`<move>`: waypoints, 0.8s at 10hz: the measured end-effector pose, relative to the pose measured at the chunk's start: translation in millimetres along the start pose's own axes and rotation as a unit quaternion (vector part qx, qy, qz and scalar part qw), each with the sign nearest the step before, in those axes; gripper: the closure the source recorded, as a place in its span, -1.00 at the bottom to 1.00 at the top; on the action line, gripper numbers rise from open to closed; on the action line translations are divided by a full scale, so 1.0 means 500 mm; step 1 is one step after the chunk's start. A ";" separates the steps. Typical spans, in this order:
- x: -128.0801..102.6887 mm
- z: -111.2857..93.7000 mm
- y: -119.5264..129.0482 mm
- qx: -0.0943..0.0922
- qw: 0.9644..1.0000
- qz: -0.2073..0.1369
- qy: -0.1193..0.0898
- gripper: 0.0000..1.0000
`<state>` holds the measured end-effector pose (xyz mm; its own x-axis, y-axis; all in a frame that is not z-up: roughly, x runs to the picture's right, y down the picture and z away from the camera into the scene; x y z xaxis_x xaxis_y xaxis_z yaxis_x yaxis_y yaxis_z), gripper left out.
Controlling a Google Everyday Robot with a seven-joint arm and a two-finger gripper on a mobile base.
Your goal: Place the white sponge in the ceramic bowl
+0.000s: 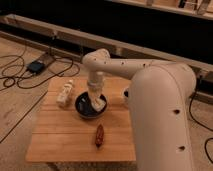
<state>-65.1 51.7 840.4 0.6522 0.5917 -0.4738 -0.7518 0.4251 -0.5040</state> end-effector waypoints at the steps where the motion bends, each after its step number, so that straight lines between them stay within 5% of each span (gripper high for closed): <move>1: -0.016 0.007 0.002 0.000 1.000 -0.008 -0.001 0.60; 6: -0.068 0.038 -0.022 0.004 1.000 -0.021 -0.005 -0.45; 8: -0.073 0.039 -0.022 0.001 1.000 -0.021 -0.008 -0.60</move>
<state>-82.5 38.9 877.2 0.6811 0.5839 -0.4417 -0.7245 0.4506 -0.5216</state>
